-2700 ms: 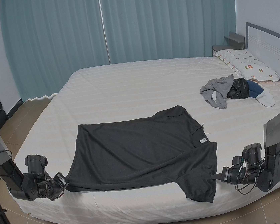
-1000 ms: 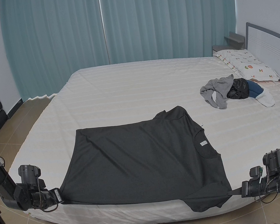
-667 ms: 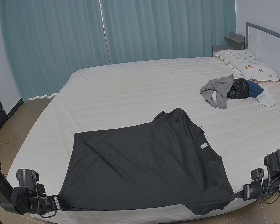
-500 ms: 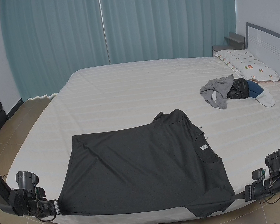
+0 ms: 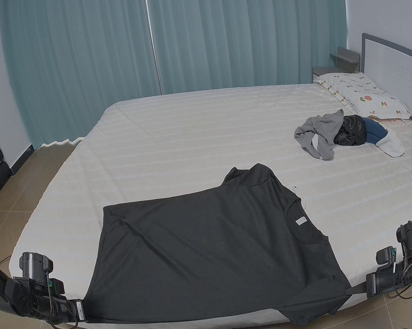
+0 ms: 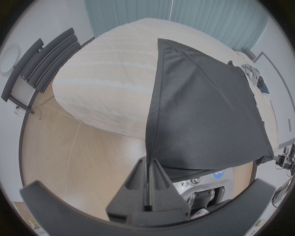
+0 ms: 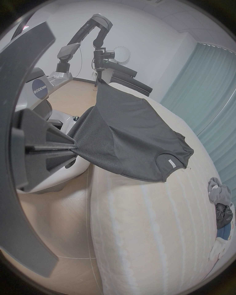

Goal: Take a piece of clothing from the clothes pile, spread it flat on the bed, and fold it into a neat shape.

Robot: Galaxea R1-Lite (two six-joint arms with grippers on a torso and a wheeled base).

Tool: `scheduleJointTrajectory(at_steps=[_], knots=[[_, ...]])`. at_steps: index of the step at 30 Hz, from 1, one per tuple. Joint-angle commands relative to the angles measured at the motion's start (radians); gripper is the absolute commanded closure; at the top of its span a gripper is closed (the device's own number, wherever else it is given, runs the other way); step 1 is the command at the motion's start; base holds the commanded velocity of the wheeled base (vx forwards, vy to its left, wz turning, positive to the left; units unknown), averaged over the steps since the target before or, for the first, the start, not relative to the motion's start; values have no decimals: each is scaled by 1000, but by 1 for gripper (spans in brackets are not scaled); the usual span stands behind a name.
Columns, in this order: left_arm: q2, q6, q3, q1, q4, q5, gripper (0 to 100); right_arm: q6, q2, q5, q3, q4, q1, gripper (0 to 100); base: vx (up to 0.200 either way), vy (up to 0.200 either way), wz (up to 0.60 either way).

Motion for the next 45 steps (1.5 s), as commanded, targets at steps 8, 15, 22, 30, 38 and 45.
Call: scheduleJointTrajectory(at_steps=[8, 15, 22, 30, 38, 45], knots=[[-17, -305, -187, -4, -13, -2, 100, 87, -29, -6, -52, -90, 2, 100, 0, 0, 0], [-18, -414, -217, -9, -95, -1, 100, 158, -23, -44, -132, -148, 13, 100, 0, 0, 0], [-7, -414, -196, -30, -118, -2, 100, 167, -18, -74, -165, -145, 36, 100, 0, 0, 0], [10, -412, -200, -40, -118, -1, 100, 182, 8, -89, -247, -138, 42, 100, 0, 0, 0], [49, -412, -207, -40, -118, -1, 100, 221, 91, -112, -326, -135, 52, 100, 0, 0, 0], [95, -452, -245, -41, -122, -1, 100, 227, 145, -123, -391, -135, 55, 100, 0, 0, 0]])
